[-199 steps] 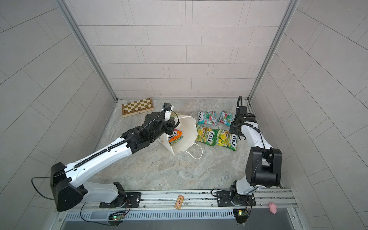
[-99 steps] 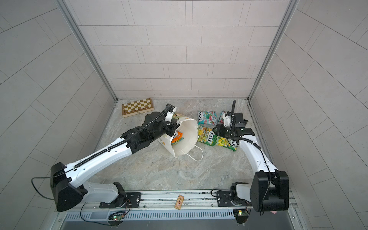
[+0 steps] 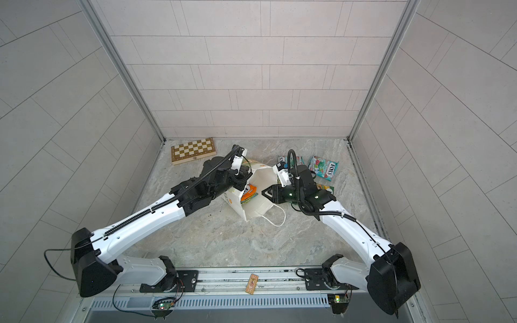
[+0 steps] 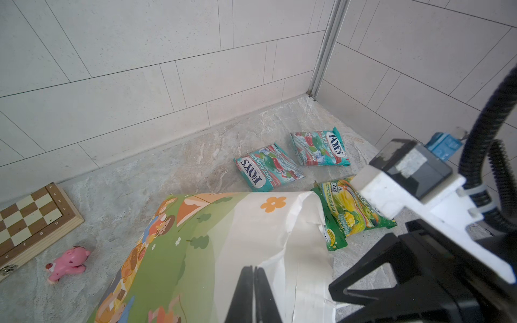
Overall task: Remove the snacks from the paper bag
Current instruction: 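Move the open right gripper back over and down into the bag, then close the right gripper on the orange Fruits packet inside the bag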
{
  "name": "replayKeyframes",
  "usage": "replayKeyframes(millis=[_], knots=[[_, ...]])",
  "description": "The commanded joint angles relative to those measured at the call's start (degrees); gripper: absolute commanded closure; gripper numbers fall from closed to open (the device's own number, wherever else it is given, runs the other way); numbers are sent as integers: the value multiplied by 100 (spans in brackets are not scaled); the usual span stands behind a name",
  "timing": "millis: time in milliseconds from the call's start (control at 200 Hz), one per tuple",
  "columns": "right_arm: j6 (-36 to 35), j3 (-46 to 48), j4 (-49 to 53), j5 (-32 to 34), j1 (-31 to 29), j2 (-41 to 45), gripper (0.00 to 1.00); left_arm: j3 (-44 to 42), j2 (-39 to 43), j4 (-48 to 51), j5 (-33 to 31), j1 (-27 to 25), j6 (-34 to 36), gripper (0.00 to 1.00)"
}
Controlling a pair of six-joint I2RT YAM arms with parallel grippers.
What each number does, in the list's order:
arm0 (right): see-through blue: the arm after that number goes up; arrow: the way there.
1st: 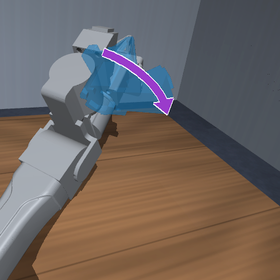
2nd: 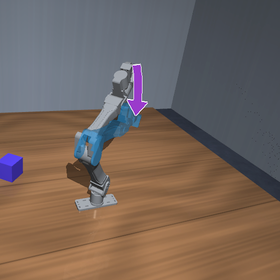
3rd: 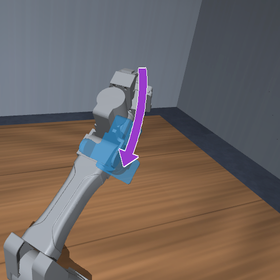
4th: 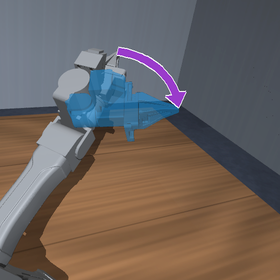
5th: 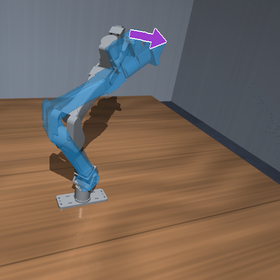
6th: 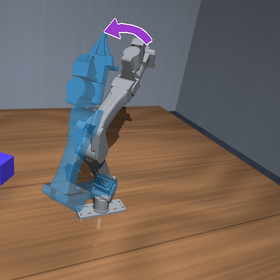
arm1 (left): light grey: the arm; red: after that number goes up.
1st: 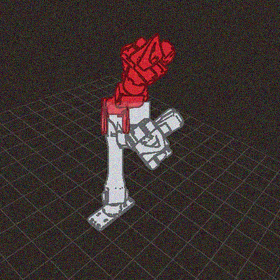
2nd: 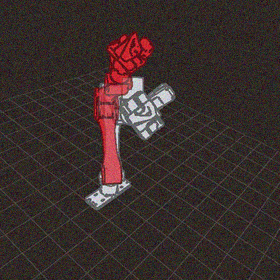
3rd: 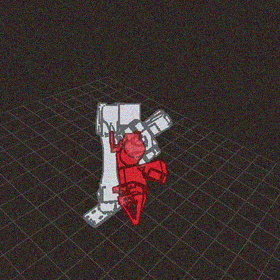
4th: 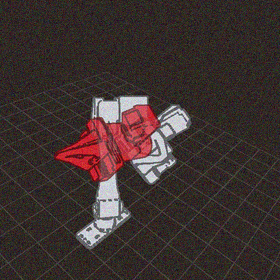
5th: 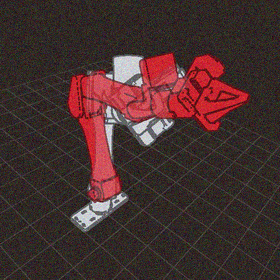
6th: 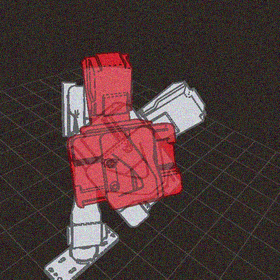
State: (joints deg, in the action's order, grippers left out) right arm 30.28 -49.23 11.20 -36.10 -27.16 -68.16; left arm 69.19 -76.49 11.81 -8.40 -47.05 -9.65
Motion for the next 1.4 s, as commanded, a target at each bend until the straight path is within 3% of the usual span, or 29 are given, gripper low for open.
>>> replayKeyframes(millis=[0, 405, 595, 961, 1396], knots=[[57, -204, -156, 55, -248, -312, 64, -20, 66, -262, -134, -23, -138, 100], [403, -239, -639, 371, -819, -1280, 68, -108, 150, -419, -114, -22, -161, 100], [991, -417, -963, 1006, -1085, -1791, 68, -222, 255, -449, 201, -20, 190, 100], [2391, -557, -1390, 2076, -1108, -2344, 69, -388, 371, -487, 713, -19, 540, 100], [2651, -831, -1171, 2717, -1112, -2672, 66, -328, 328, -389, 820, -22, 533, 100]])
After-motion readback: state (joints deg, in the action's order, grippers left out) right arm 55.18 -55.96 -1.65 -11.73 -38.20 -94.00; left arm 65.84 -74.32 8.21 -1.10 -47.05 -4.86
